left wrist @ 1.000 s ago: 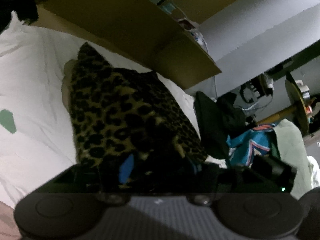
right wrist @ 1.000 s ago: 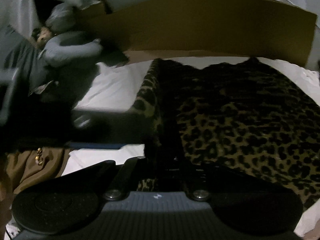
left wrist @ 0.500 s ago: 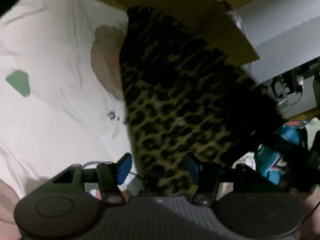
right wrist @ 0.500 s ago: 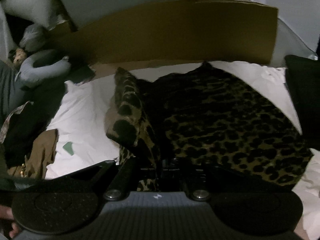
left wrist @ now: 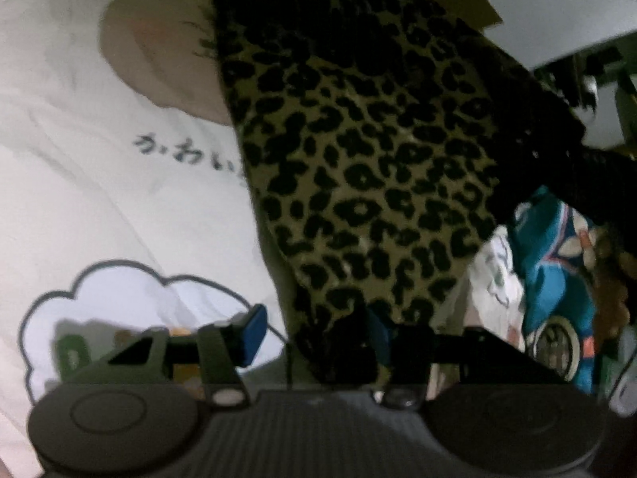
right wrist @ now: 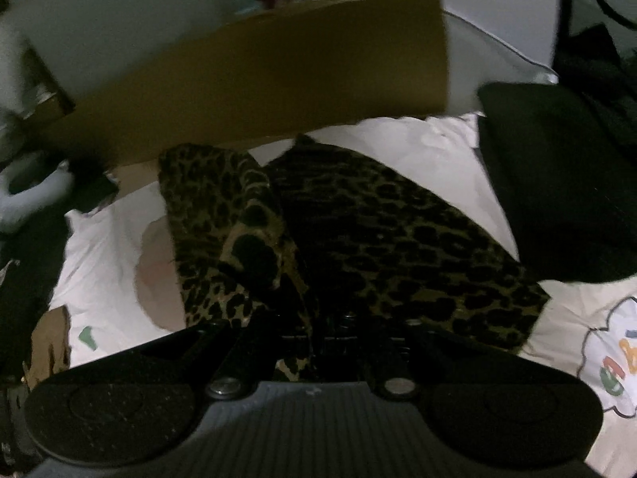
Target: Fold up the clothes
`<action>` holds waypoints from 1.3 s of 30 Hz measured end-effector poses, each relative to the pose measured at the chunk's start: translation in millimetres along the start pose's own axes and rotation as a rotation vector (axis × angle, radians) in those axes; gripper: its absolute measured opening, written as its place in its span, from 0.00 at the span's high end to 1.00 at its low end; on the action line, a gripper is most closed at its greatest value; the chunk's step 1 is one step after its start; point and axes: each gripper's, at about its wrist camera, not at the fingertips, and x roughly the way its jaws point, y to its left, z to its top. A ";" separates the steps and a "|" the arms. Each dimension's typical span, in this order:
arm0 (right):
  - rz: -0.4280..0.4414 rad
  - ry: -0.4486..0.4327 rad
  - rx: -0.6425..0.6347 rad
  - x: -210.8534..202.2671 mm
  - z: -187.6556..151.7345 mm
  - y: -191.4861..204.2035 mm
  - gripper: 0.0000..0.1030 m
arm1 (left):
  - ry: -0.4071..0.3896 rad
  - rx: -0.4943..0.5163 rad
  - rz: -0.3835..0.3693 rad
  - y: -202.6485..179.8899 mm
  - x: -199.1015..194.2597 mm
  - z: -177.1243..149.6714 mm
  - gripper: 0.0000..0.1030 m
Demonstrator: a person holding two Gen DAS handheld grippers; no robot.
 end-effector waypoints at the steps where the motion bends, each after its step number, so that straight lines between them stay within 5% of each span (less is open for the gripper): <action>1: -0.010 0.004 0.019 1.4 0.6 -7.1 1.00 | 0.004 0.010 -0.007 0.3 0.8 -0.3 0.45; 14: -0.081 0.034 0.206 33.0 -0.2 -91.1 1.00 | 0.032 0.049 -0.033 35.7 -1.3 -7.2 0.48; 23: 0.001 -0.002 0.439 45.1 -19.6 -140.9 0.97 | 0.052 0.074 -0.032 38.1 -3.7 -14.1 0.49; 39: -0.036 -0.015 0.478 56.0 -21.5 -160.3 0.99 | 0.098 0.092 0.005 30.4 5.0 -5.2 0.49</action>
